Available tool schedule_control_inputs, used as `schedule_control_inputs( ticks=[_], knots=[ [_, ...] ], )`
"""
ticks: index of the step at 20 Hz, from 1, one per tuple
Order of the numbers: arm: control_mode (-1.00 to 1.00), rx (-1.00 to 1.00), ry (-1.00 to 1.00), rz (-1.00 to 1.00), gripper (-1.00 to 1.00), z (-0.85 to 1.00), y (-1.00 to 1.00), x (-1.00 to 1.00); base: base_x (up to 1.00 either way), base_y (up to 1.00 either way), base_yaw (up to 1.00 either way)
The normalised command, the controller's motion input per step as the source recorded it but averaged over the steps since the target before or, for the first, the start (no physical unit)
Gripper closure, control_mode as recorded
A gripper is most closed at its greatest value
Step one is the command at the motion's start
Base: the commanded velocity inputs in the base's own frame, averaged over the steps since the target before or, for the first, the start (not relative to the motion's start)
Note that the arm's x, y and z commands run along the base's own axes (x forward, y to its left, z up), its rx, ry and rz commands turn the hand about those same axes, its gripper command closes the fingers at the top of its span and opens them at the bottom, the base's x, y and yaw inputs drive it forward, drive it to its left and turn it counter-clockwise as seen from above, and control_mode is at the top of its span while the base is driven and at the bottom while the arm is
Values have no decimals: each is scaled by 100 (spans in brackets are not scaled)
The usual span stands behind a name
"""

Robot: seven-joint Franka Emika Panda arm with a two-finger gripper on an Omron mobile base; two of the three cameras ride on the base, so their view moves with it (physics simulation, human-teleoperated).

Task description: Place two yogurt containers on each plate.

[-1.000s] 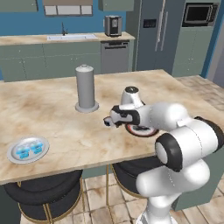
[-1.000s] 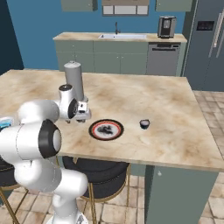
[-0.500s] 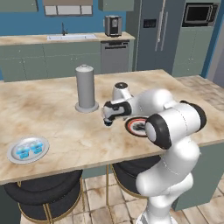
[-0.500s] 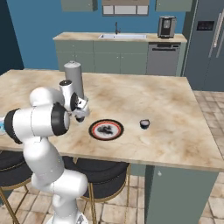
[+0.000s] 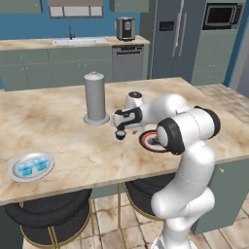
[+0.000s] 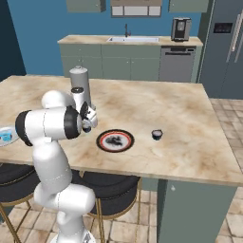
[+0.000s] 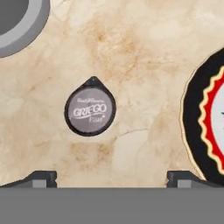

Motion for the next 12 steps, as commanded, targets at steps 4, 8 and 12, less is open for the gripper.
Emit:
schedule_control_inputs(
  ticks=[4,8,12],
  knots=[
    [-100,0,0,0,-100,-21,5,43,0,0,0],
    [-100,0,0,0,-100,-15,16,33,0,0,0],
    [-100,0,0,0,-100,-18,14,13,0,0,0]
  ],
)
